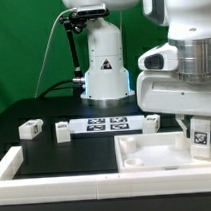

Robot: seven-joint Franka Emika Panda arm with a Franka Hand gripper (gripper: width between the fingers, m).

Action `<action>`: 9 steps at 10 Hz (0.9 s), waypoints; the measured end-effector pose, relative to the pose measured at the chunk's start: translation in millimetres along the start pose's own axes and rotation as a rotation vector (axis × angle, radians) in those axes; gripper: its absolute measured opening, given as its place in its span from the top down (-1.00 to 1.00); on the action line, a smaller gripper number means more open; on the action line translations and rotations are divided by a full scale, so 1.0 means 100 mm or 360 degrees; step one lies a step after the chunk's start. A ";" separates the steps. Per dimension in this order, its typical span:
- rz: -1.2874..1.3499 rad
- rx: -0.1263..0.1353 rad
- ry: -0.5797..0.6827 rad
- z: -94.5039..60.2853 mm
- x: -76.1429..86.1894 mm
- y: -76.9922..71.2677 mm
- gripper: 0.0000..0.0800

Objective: Assemble one leg

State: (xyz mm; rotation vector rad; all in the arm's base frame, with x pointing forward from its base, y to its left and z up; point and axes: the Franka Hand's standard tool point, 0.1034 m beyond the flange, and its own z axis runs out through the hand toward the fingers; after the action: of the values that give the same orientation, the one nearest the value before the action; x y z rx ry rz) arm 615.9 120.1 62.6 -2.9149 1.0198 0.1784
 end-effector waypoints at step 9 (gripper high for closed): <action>0.1218 0.0030 -0.0008 -0.01 0.03 -0.03 0.32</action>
Offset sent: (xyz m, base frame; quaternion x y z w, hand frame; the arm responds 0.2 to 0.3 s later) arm 0.0007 -0.0057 -0.0009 -0.0011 0.0384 0.2361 0.9710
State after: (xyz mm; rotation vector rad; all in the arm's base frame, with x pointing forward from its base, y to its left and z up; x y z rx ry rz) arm 620.2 120.0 63.1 -2.3423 2.0533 0.1932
